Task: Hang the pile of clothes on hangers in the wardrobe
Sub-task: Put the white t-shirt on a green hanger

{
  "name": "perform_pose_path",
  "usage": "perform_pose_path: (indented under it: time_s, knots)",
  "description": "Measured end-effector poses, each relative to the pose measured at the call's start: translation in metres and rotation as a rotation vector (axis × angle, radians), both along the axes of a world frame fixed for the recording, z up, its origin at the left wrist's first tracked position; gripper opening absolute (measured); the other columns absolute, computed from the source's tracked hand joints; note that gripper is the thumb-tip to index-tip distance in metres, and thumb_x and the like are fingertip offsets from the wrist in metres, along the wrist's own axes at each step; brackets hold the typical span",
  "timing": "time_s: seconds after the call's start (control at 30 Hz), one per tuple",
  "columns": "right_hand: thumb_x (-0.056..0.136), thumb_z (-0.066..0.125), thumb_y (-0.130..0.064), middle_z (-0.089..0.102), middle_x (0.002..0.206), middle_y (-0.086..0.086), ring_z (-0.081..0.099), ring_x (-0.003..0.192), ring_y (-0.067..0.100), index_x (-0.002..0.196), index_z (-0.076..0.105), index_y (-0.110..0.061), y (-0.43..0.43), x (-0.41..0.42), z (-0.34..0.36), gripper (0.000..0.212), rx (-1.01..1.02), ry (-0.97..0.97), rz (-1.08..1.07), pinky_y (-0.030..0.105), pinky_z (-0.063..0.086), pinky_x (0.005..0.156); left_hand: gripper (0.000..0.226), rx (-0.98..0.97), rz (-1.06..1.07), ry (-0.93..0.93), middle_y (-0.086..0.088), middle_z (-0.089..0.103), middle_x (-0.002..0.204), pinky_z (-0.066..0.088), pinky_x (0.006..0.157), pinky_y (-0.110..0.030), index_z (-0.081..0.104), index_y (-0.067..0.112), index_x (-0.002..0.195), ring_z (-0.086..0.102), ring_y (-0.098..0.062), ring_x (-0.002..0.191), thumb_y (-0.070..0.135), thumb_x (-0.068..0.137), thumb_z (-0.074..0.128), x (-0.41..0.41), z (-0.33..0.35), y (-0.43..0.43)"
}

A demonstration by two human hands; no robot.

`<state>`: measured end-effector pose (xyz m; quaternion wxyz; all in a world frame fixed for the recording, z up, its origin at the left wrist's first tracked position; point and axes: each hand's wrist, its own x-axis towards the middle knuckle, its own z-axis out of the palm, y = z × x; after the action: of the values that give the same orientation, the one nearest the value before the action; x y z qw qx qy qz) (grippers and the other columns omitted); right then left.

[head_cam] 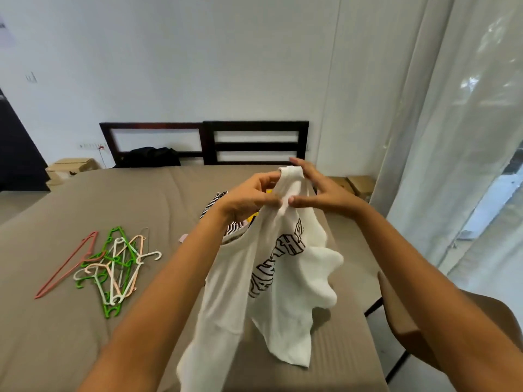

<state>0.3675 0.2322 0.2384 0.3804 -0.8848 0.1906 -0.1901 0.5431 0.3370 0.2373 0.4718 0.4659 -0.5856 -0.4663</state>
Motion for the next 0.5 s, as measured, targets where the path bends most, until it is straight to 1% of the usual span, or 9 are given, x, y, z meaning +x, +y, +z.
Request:
perform_pose_path:
  time_s: [0.07, 0.1, 0.13, 0.2, 0.27, 0.3, 0.37, 0.43, 0.5]
  knots:
    - [0.074, 0.074, -0.045, 0.058, 0.126, 0.008, 0.058, 0.112, 0.022, 0.133, 0.048, -0.014, -0.004, 0.004, 0.006, 0.071, 0.195, -0.039, 0.100, 0.034, 0.049, 0.090, 0.045, -0.012, -0.007, -0.007, -0.008, 0.067, 0.101, 0.055, 0.082, -0.034, 0.062, 0.012, 0.116, 0.064, -0.021, 0.091, -0.013, 0.078, 0.055, -0.001, -0.002, 0.006]
    - [0.076, 0.072, -0.042, 0.065, 0.109, 0.010, 0.064, 0.098, 0.022, 0.120, 0.058, -0.008, -0.002, 0.006, 0.009, 0.057, 0.204, -0.058, 0.116, 0.033, 0.052, 0.080, 0.044, -0.015, 0.015, -0.010, -0.008, 0.068, 0.102, 0.055, 0.083, -0.035, 0.064, 0.014, 0.115, 0.065, -0.021, 0.093, -0.011, 0.079, 0.057, -0.003, -0.005, 0.009]
    - [0.080, 0.070, -0.036, 0.067, 0.097, 0.009, 0.065, 0.087, 0.020, 0.108, 0.063, -0.006, 0.001, 0.006, 0.011, 0.041, 0.150, -0.066, 0.104, 0.030, 0.052, 0.073, 0.043, -0.029, 0.051, -0.018, -0.007, 0.069, 0.105, 0.055, 0.085, -0.037, 0.064, 0.016, 0.115, 0.066, -0.022, 0.095, -0.010, 0.081, 0.060, -0.005, -0.009, 0.012]
    - [0.087, 0.067, -0.023, 0.066, 0.084, 0.002, 0.063, 0.075, 0.011, 0.095, 0.067, -0.010, 0.008, 0.008, 0.013, 0.015, 0.001, -0.062, 0.063, 0.022, 0.049, 0.066, 0.041, -0.067, 0.140, -0.025, -0.006, 0.070, 0.106, 0.055, 0.086, -0.040, 0.066, 0.017, 0.113, 0.066, -0.025, 0.098, -0.006, 0.079, 0.068, -0.007, -0.022, 0.020]
    - [0.087, 0.066, -0.018, 0.062, 0.074, -0.005, 0.057, 0.066, 0.005, 0.087, 0.068, -0.014, 0.015, 0.006, 0.010, 0.005, -0.105, -0.099, 0.038, 0.017, 0.044, 0.061, 0.037, -0.065, 0.196, -0.004, -0.007, 0.072, 0.101, 0.056, 0.085, -0.041, 0.070, 0.014, 0.107, 0.068, -0.027, 0.093, -0.003, 0.075, 0.073, -0.007, -0.043, 0.029]
    - [0.087, 0.065, -0.018, 0.060, 0.070, -0.008, 0.054, 0.063, 0.003, 0.083, 0.068, -0.016, 0.017, 0.002, 0.007, 0.006, -0.108, -0.159, 0.031, 0.016, 0.042, 0.059, 0.032, -0.052, 0.200, -0.041, -0.009, 0.073, 0.098, 0.057, 0.083, -0.042, 0.072, 0.011, 0.102, 0.068, -0.028, 0.090, 0.000, 0.073, 0.076, -0.006, -0.055, 0.034]
    - [0.087, 0.061, -0.017, 0.056, 0.064, -0.015, 0.049, 0.060, -0.001, 0.075, 0.066, -0.025, 0.018, -0.010, 0.004, 0.016, -0.026, -0.346, 0.005, 0.014, 0.039, 0.057, 0.019, 0.021, 0.177, -0.270, -0.006, 0.073, 0.085, 0.057, 0.073, -0.035, 0.073, 0.009, 0.090, 0.068, -0.017, 0.076, 0.011, 0.072, 0.080, -0.004, -0.081, 0.043]
    - [0.088, 0.056, -0.011, 0.054, 0.063, -0.019, 0.047, 0.062, -0.003, 0.070, 0.065, -0.031, 0.017, -0.026, 0.006, 0.027, 0.052, -0.513, -0.026, 0.011, 0.038, 0.059, 0.016, 0.126, 0.128, -0.630, 0.004, 0.064, 0.067, 0.046, 0.057, -0.021, 0.069, 0.016, 0.075, 0.057, -0.005, 0.058, 0.027, 0.074, 0.080, -0.004, -0.105, 0.050]
    - [0.088, 0.054, -0.008, 0.056, 0.069, -0.018, 0.049, 0.067, -0.001, 0.075, 0.066, -0.030, 0.016, -0.045, 0.007, 0.028, 0.071, -0.576, -0.034, 0.012, 0.039, 0.064, 0.023, 0.137, 0.198, -0.858, 0.004, 0.063, 0.067, 0.047, 0.059, -0.027, 0.068, 0.015, 0.077, 0.056, -0.009, 0.059, 0.036, 0.076, 0.075, -0.003, -0.123, 0.052]
